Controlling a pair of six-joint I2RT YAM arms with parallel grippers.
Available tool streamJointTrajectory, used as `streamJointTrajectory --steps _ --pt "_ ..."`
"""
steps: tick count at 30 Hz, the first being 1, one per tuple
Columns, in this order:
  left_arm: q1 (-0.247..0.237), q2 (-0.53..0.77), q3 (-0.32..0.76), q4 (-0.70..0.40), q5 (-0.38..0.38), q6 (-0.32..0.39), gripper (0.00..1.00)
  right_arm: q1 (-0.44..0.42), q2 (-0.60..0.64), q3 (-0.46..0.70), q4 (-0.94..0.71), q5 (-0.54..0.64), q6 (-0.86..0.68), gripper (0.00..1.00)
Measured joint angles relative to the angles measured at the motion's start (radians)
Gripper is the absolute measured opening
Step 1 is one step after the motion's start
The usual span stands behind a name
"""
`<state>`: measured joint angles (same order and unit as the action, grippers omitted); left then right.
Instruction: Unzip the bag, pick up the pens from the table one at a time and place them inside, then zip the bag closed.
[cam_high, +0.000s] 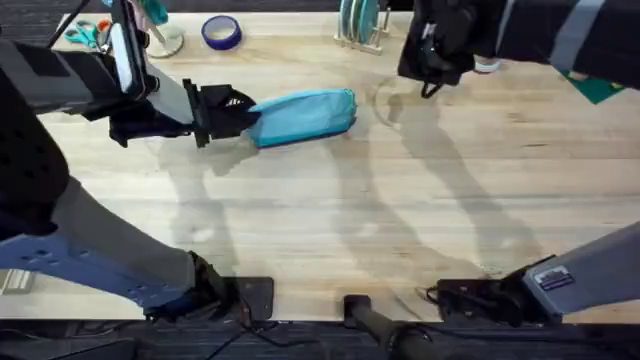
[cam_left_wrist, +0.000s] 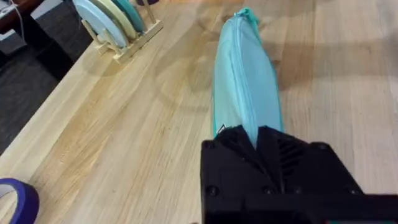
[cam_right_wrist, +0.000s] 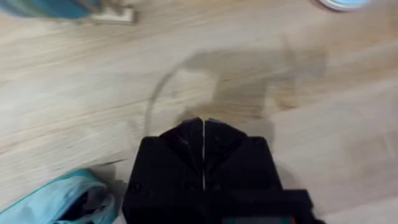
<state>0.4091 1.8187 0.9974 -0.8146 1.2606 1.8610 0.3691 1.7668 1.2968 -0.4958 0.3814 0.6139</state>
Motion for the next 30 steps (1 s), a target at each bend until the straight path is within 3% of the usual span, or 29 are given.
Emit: streamJointTrajectory --steps 21,22,23,28,30 --pt "0.000 0.000 0.000 0.000 0.000 0.000 0.043 0.000 0.023 -0.069 -0.036 0.016 0.075 0.035" --pt "0.000 0.000 0.000 0.000 0.000 0.000 0.043 0.002 0.022 -0.069 -0.036 0.016 0.081 0.096" --pt "0.000 0.000 0.000 0.000 0.000 0.000 0.043 0.005 0.022 -0.069 -0.035 0.016 0.082 0.224" --pt "0.000 0.000 0.000 0.000 0.000 0.000 0.043 0.029 0.022 -0.069 -0.036 0.016 0.080 0.942" --pt "0.000 0.000 0.000 0.000 0.000 0.000 0.043 0.043 0.022 -0.069 -0.036 0.016 0.072 0.990"
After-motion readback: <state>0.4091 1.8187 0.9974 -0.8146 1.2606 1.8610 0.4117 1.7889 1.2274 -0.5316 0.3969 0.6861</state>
